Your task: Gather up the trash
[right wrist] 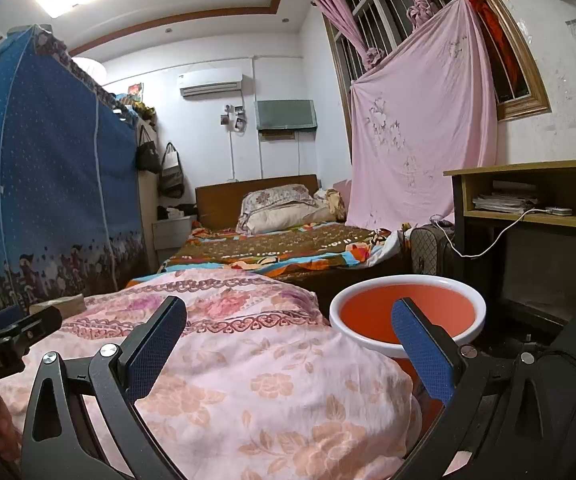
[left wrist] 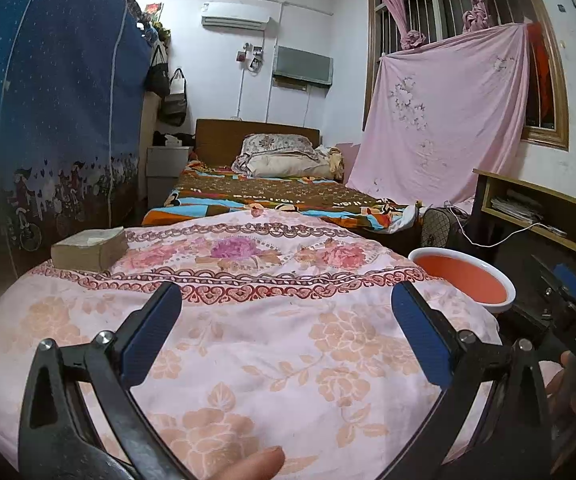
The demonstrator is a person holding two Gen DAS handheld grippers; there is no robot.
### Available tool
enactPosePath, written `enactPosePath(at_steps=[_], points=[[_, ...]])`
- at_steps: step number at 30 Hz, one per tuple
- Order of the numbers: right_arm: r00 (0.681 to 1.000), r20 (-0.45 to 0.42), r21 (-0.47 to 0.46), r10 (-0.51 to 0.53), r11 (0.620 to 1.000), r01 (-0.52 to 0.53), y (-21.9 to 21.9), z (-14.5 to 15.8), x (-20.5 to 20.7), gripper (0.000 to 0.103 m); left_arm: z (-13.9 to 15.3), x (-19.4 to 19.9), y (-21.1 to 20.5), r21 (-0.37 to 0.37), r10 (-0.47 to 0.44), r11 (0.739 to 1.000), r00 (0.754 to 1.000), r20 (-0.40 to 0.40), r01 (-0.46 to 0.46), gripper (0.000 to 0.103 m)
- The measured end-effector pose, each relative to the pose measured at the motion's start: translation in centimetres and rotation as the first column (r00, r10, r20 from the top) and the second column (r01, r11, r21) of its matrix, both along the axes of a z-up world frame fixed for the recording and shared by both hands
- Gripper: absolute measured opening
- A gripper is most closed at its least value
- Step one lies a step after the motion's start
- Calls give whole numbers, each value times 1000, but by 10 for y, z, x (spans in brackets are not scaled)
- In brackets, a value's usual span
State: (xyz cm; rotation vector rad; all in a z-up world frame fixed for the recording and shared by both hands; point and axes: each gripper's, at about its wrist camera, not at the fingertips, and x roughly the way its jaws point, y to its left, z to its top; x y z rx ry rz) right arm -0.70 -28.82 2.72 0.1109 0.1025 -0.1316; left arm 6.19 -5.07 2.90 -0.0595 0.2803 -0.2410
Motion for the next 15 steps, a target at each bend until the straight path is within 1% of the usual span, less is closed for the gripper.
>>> enactPosePath(at_steps=[15], points=[[1000,-9,-1,0,1000,0,0,-3,1,103,-1,1,-3,16,-2,1000,1000,4,1,91]])
